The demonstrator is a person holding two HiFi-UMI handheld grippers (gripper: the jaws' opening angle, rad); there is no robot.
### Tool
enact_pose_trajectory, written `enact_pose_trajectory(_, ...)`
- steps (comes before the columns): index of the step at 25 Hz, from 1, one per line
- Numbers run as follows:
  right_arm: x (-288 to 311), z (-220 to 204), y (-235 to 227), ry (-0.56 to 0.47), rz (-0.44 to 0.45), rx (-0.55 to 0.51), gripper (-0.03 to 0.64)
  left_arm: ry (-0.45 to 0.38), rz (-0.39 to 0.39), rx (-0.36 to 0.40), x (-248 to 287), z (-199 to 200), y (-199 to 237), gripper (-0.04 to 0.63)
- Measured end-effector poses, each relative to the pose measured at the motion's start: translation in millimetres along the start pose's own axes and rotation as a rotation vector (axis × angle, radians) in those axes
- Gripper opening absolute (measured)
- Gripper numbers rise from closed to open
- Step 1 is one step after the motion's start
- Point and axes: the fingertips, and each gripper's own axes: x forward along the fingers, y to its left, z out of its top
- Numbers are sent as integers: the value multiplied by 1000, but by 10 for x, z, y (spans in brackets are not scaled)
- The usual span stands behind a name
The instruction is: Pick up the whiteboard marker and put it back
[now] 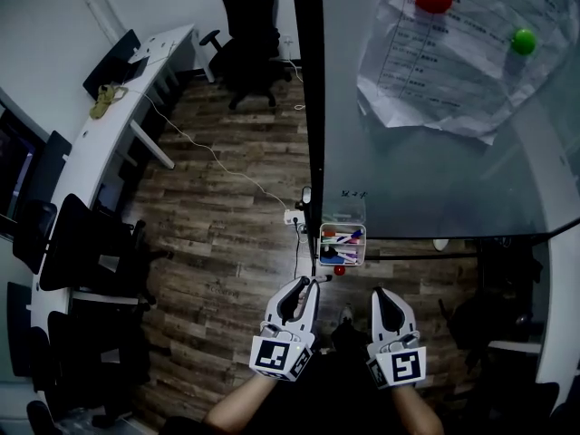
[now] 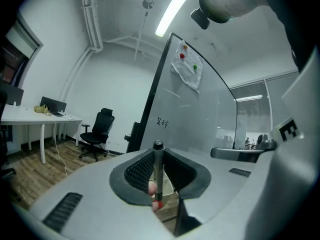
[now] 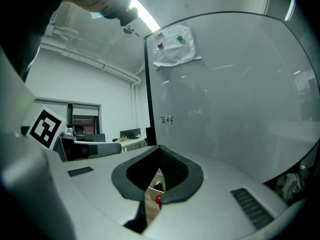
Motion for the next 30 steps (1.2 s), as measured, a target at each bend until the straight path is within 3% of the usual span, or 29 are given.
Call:
enact_pose_trajectory(4,110,143,-47,-43,1,33,14,7,14,0,123,-38,27,74)
enact_pose_trajectory(19,285,-24,-235,21,34,11,13,45,51,-2,396,-217,192,74)
enact_pose_trajectory(30,432,89,-278,-5,15,46,12,61,61,-23,518,-337,271,74)
